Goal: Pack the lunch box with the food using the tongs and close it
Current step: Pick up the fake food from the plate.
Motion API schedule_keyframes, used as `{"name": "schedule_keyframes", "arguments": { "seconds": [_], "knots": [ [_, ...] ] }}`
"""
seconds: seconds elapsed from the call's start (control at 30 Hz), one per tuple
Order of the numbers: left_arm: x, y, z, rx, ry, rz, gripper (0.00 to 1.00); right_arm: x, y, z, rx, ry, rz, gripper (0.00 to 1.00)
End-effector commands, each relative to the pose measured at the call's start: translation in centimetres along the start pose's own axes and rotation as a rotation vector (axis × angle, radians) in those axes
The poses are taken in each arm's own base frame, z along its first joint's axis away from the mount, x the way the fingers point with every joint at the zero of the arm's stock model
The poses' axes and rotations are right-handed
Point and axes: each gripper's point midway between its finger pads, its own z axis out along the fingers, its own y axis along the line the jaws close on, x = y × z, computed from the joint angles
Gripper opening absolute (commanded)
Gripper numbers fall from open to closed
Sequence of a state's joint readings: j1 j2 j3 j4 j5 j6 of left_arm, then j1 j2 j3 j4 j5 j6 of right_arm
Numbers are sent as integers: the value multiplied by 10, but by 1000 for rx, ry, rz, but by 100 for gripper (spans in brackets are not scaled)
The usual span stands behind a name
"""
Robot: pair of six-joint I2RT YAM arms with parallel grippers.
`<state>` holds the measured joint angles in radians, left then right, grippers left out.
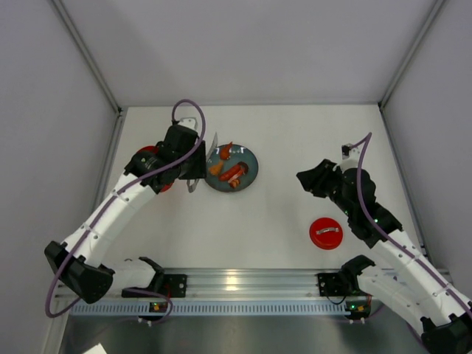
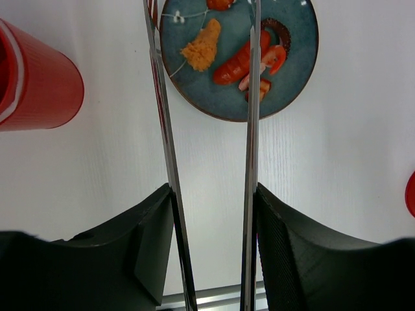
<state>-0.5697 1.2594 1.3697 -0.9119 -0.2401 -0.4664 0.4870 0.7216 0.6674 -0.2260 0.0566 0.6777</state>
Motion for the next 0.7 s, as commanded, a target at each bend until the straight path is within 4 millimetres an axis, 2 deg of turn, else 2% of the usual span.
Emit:
{"name": "schedule_keyframes", "arguments": {
  "seconds": [0.0,0.27,0.4,0.67],
  "knots": [
    [1,-11,6,66,-4,16,55,-15,13,-5,-27,-39,-19,37],
    [45,-5,25,69,113,44,58,-13,13,-2,-29,-29,-16,37],
    [56,-2,33,56,139,46,58,-12,14,-1,-35,-27,-16,37],
    [60,-5,52,56,152,56,58,-6,9,1,-22,-13,-19,37]
  ]
}}
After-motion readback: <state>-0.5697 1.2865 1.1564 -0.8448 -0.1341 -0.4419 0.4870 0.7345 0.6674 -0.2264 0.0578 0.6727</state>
